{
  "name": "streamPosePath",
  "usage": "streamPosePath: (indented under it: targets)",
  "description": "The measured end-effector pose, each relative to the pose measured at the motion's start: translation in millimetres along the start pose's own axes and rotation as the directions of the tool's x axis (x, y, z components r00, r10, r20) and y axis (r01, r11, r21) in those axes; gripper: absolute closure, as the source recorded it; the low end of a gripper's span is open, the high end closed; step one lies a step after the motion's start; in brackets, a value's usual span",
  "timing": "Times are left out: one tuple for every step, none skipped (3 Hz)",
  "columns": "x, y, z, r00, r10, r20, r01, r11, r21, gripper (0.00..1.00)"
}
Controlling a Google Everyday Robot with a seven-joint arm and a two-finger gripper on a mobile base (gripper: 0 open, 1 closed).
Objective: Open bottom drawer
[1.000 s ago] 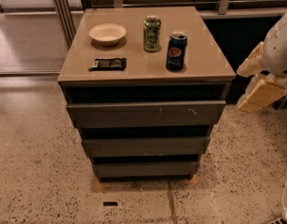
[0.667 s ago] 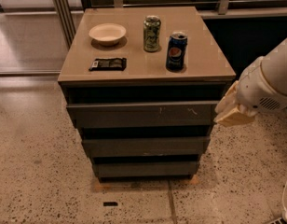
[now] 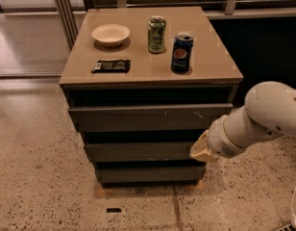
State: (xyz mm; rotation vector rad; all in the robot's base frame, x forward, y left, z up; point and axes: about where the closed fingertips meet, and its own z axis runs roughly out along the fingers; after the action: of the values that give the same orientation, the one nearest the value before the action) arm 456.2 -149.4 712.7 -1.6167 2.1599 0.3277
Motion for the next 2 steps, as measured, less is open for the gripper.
streamPosePath:
  targets:
    - [-0.2, -5.8, 5.6, 1.000, 0.005, 0.011, -0.005, 0.9999, 0.016, 1.00]
    - [2.8, -4.6, 10.9, 1.000, 0.003, 0.000, -0.003, 0.9996, 0.026, 1.00]
